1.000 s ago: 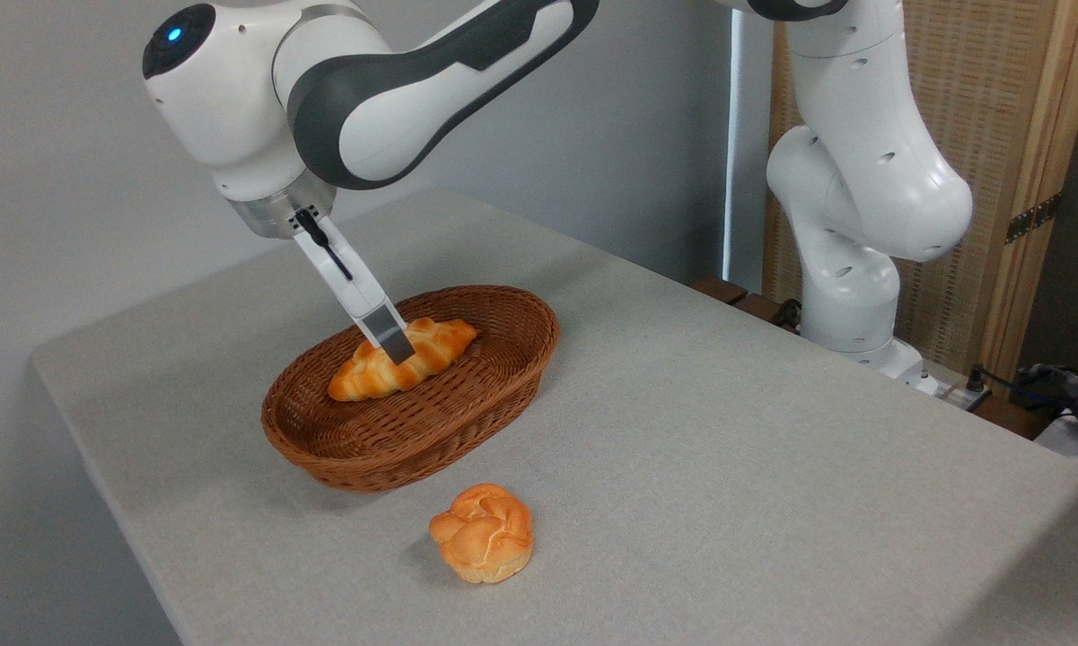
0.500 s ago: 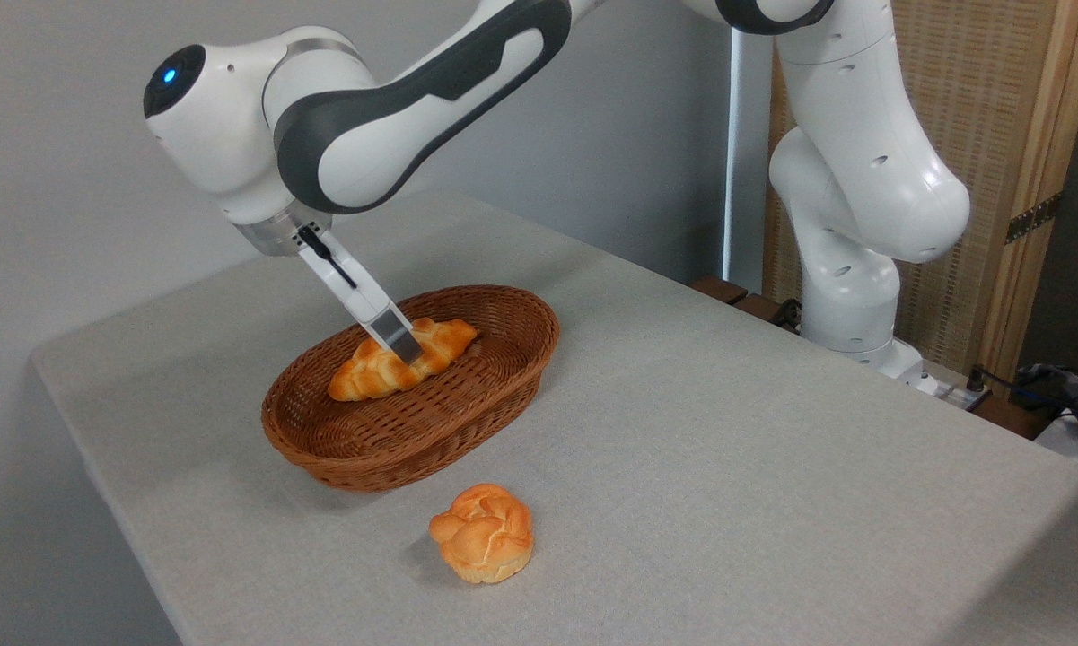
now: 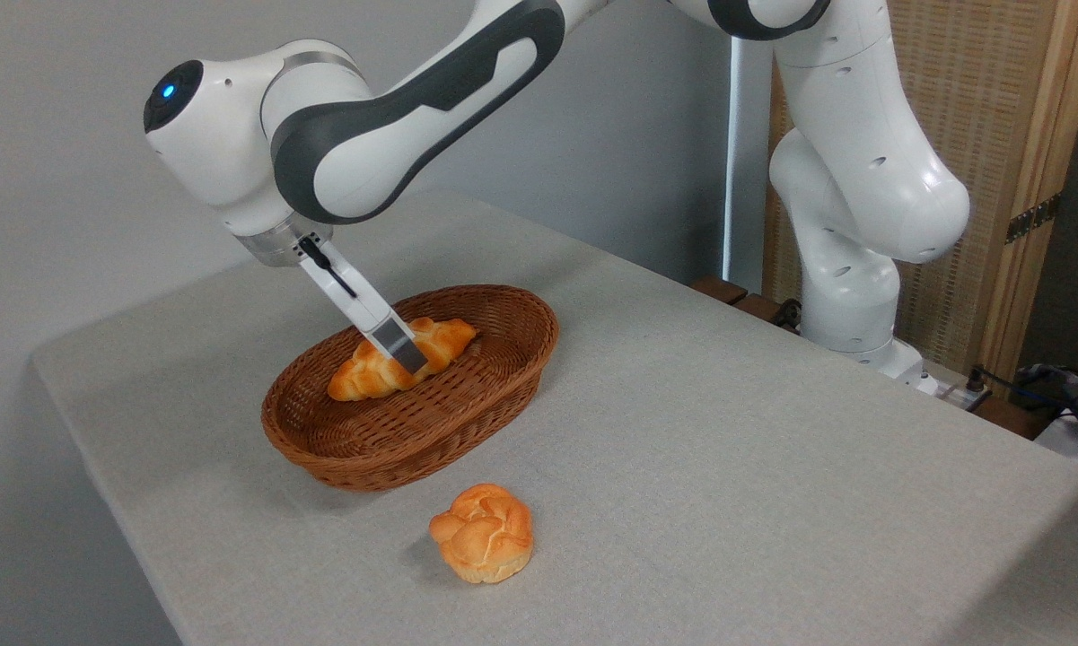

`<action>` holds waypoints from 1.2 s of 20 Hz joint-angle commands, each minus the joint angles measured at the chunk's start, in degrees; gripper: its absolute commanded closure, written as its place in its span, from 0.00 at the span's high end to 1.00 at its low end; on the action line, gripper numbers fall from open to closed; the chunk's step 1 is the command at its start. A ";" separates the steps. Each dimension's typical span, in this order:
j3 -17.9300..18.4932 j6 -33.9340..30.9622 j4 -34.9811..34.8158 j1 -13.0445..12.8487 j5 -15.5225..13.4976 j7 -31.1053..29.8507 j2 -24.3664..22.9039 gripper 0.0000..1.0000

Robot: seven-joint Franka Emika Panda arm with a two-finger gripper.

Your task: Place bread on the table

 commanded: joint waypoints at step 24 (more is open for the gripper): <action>0.23 -0.81 0.81 -0.91 6.79 -0.23 1.59 0.01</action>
